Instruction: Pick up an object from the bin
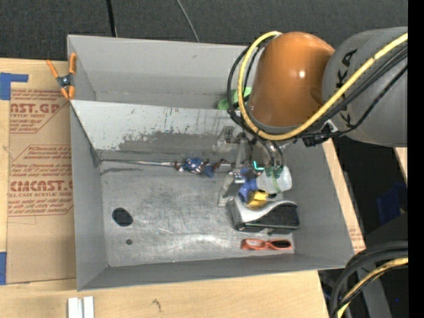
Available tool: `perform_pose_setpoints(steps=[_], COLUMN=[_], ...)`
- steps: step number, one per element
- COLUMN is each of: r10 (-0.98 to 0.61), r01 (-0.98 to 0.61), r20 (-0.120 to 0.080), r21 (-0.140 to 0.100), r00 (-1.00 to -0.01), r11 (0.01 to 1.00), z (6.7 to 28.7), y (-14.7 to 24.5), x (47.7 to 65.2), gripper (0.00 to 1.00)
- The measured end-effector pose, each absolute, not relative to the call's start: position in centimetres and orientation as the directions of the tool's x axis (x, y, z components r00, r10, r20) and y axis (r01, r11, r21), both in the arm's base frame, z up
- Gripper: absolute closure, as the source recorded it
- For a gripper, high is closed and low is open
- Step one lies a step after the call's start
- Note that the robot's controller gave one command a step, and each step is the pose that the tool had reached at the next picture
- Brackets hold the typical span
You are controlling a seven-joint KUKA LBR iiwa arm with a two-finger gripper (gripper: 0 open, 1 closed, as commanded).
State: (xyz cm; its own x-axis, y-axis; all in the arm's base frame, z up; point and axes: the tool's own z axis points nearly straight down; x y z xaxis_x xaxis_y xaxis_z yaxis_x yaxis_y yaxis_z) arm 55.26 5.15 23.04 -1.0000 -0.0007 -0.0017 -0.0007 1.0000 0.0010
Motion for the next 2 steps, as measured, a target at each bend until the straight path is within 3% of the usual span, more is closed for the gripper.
perform_pose_setpoints(steps=[1,2], r10=[0.000,0.144], r01=[0.000,0.144], r20=[-0.011,0.004], r21=[0.002,0.001], r00=[-1.000,-0.990], r11=[1.000,0.990], z=[18.8,15.5], y=[4.2,2.5], x=[56.9,58.2], gripper=[0.00,0.00])
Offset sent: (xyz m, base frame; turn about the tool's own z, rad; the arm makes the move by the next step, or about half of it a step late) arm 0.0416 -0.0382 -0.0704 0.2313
